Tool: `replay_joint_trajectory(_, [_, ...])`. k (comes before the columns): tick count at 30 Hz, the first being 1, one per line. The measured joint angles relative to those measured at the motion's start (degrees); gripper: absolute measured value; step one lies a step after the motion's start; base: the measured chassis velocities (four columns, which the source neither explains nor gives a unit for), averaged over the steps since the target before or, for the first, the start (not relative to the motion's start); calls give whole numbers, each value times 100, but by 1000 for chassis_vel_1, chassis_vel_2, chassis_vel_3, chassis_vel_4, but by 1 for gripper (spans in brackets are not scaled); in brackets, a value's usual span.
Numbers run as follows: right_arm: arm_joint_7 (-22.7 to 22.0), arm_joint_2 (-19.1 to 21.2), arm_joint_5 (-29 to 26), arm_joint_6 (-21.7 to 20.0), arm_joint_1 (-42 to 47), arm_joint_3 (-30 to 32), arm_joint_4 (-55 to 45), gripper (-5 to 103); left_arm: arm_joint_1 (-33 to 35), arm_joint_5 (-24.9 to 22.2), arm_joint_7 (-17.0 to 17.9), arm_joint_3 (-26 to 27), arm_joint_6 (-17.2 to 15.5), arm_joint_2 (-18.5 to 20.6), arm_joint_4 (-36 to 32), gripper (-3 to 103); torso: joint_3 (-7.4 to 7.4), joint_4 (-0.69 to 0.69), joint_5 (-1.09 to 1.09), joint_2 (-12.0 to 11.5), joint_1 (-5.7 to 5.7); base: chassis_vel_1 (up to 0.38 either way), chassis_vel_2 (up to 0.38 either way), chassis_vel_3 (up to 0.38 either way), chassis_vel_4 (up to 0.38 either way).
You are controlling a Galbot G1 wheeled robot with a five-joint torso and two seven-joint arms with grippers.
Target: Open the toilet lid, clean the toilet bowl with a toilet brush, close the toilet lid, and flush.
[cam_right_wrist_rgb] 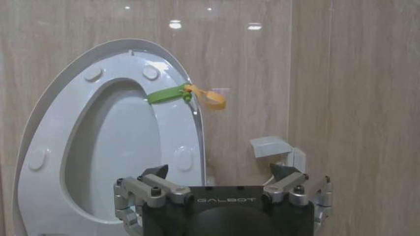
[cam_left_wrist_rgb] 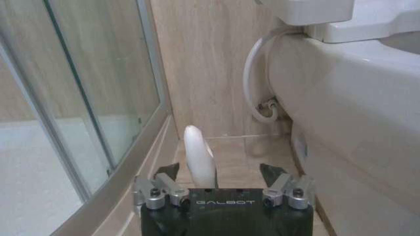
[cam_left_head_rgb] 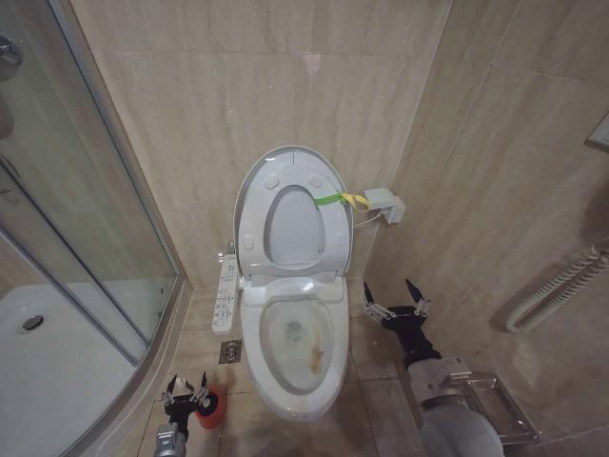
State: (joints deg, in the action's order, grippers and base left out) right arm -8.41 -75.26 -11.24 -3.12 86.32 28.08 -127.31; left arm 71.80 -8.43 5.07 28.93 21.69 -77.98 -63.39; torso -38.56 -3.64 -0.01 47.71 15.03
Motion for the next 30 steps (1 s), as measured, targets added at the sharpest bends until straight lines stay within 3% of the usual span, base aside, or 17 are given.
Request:
replay_joint_trajectory(3, [0, 0, 0, 0, 0, 0, 0, 100, 16, 24, 9, 22, 0, -8, -9, 92, 0, -1, 0, 0, 0, 0, 0, 0, 0])
replay_joint_trajectory(4, [0, 0, 0, 0, 0, 0, 0, 100, 32, 33, 19, 33, -2, -7, -11, 71, 0, -1, 0, 0, 0, 0, 0, 0, 0])
replay_joint_trajectory(11, [0, 0, 0, 0, 0, 0, 0, 100, 35, 80, 11, 83, 16, 12, 27, 71, 0, 0, 0, 0, 0, 0, 0, 0, 0])
replay_joint_trajectory(12, [0, 0, 0, 0, 0, 0, 0, 100, 16, 97, 9, 95, 41, 21, 67, 43, 0, 0, 1, 0, 0, 0, 0, 0, 0])
replay_joint_trajectory(17, [0, 0, 0, 0, 0, 0, 0, 100, -67, 159, -10, 113, 179, 55, 225, 43, 0, -1, -1, 0, 0, 0, 0, 0, 0])
replay_joint_trajectory(18, [0, 0, 0, 0, 0, 0, 0, 100, -79, 166, -7, 120, 197, 60, 244, 21, 0, -1, 0, 0, 0, 0, 0, 0, 0])
replay_joint_trajectory(30, [0, 0, 0, 0, 0, 0, 0, 100, -18, 383, 17, 115, 471, -7, 51, 20, 0, 0, 1, 0, 0, 0, 0, 0, 0])
